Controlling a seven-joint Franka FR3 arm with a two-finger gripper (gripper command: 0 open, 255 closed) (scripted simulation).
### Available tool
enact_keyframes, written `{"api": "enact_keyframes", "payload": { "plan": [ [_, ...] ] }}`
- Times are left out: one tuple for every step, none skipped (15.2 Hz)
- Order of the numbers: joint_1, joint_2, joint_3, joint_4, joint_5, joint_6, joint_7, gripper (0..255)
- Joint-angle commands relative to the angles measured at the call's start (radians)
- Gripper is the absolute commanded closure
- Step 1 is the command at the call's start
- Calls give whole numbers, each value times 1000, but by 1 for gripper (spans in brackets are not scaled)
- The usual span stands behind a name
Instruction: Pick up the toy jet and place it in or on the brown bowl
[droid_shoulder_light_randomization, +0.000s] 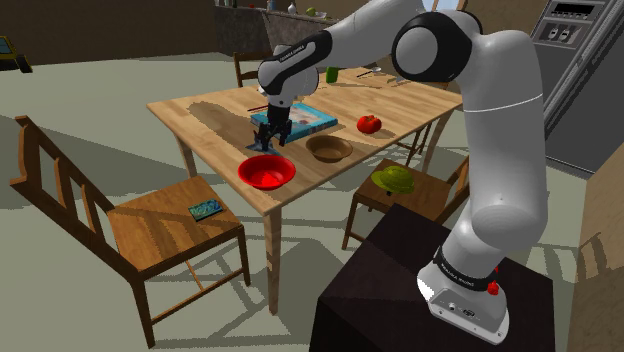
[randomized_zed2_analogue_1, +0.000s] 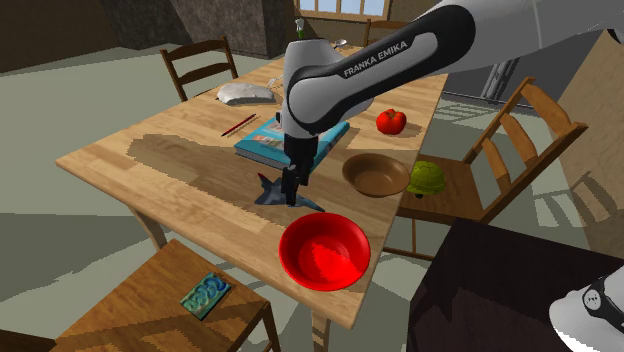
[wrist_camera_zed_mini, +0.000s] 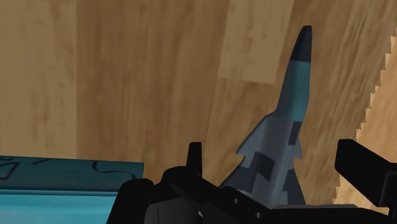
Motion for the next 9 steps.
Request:
{"api": "enact_keyframes", "payload": {
  "plan": [
    [0, 0, 0, 0, 0, 0, 0, 0],
    [0, 0, 0, 0, 0, 0, 0, 255],
    [0, 0, 0, 0, 0, 0, 0, 255],
    [0, 0, 0, 0, 0, 0, 0, 255],
    [0, 0, 0, 0, 0, 0, 0, 255],
    [0, 0, 0, 0, 0, 0, 0, 255],
    [0, 0, 0, 0, 0, 0, 0, 255],
    [0, 0, 0, 0, 0, 0, 0, 255],
    [0, 0, 0, 0, 0, 0, 0, 255]
  ]
}}
